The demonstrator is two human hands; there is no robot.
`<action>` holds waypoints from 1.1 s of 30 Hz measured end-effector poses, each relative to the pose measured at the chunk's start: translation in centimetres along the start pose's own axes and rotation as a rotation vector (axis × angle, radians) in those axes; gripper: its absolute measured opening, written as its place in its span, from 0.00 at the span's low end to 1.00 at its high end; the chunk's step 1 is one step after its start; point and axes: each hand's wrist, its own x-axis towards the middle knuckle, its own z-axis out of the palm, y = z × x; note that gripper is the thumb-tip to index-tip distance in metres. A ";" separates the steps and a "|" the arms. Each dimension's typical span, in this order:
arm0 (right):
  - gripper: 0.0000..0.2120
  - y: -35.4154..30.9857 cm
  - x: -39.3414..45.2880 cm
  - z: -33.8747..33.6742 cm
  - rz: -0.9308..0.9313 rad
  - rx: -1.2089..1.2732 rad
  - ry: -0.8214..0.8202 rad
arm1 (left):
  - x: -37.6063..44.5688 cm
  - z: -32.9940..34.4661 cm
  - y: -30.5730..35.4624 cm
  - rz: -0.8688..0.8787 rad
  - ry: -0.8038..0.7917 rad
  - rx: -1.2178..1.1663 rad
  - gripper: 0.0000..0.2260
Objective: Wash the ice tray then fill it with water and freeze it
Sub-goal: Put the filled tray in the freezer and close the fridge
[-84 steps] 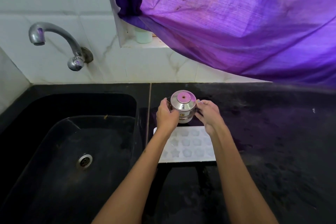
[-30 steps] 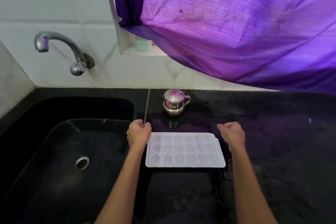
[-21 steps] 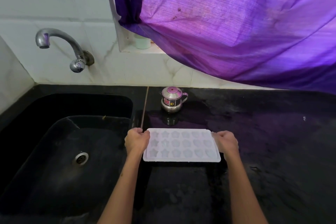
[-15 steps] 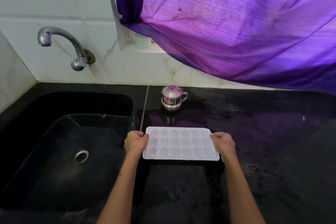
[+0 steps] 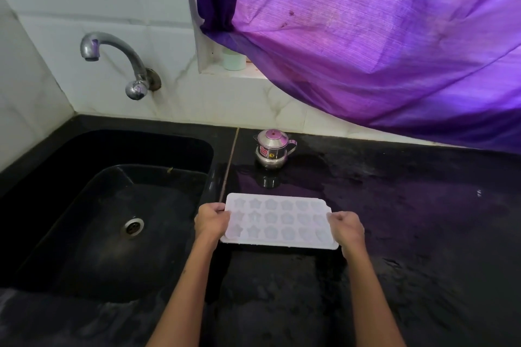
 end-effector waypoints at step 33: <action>0.05 -6.0 -27.8 15.0 -0.718 -0.126 -0.803 | -25.5 -25.7 -22.1 -0.145 0.861 -0.518 0.09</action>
